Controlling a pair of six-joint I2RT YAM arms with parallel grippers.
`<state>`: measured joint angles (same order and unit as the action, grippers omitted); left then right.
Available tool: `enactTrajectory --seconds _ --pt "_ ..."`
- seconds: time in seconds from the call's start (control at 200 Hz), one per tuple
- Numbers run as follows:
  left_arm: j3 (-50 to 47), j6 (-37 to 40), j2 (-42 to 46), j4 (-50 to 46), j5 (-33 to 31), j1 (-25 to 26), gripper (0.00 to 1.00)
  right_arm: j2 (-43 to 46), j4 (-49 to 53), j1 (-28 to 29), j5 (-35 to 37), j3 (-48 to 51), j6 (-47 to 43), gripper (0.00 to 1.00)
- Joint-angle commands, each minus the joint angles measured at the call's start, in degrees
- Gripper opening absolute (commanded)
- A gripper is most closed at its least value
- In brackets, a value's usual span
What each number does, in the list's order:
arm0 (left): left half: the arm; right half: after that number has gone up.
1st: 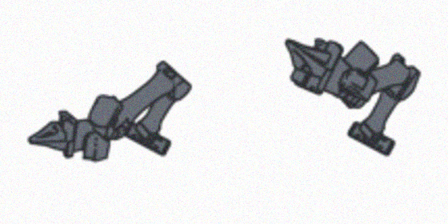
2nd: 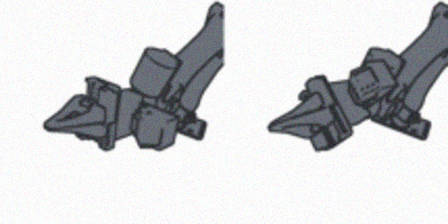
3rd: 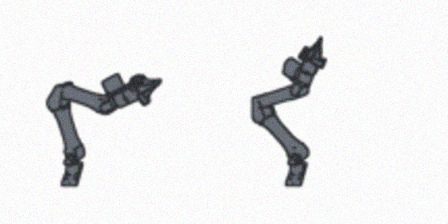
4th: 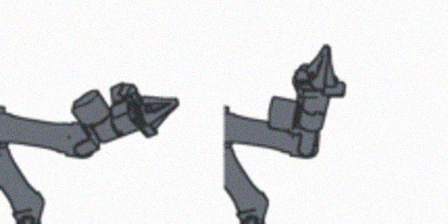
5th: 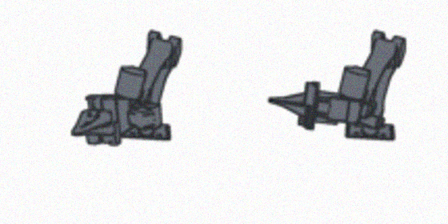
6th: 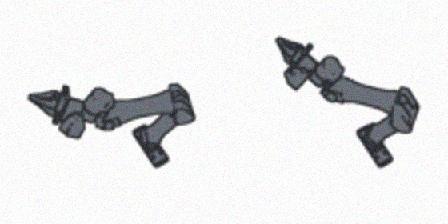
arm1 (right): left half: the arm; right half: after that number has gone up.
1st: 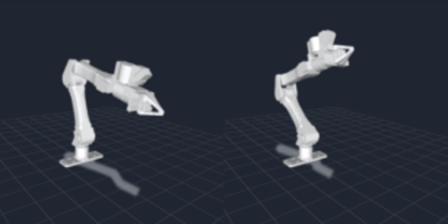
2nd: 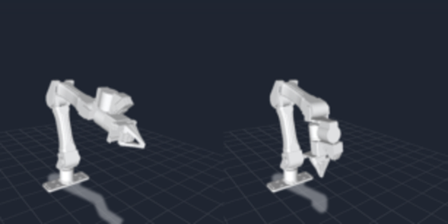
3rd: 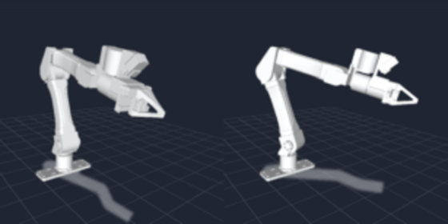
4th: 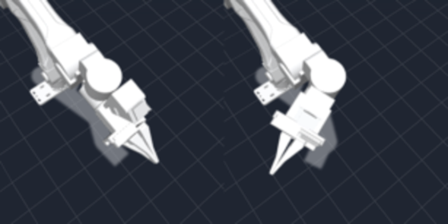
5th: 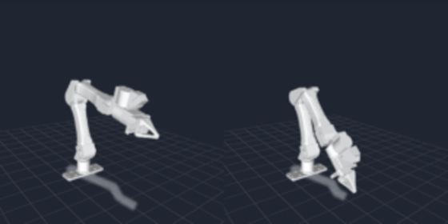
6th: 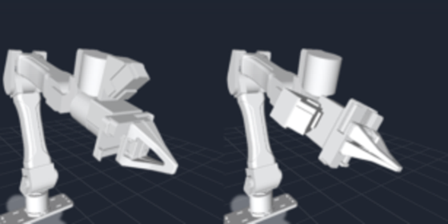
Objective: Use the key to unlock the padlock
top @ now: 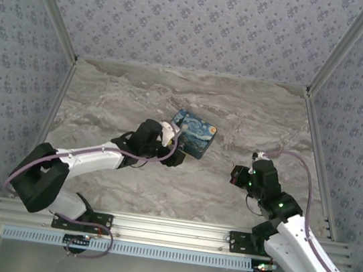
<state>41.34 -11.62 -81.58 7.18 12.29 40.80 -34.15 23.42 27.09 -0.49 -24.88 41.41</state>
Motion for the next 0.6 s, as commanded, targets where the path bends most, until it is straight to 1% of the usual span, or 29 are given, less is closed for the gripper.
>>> enactTrajectory --seconds 0.0,0.035,0.115,0.16,0.32,0.595 --pt "0.7 -1.7 -2.7 4.2 10.1 -5.1 0.66 -0.2 -2.2 0.1 -0.8 0.9 0.7 0.00" --pt "0.6 -1.7 -4.0 4.7 11.5 -6.0 0.63 -0.3 -2.4 0.0 -0.8 0.9 0.5 0.00" --pt "-0.5 -1.6 -6.2 7.7 10.9 -6.1 0.64 -0.4 -2.4 0.1 -0.8 0.9 0.4 0.00" --pt "-1.4 -1.7 -7.0 10.0 9.8 -6.1 0.66 -0.3 -2.3 0.1 -0.8 1.0 0.4 0.00" --pt "-3.1 0.3 -7.8 13.4 4.9 -5.4 0.69 0.0 -2.7 0.1 -0.6 1.7 0.7 0.00" --pt "-2.7 4.3 -12.3 18.5 0.7 -2.9 0.71 0.1 -3.3 0.2 -0.3 2.2 0.8 0.00"
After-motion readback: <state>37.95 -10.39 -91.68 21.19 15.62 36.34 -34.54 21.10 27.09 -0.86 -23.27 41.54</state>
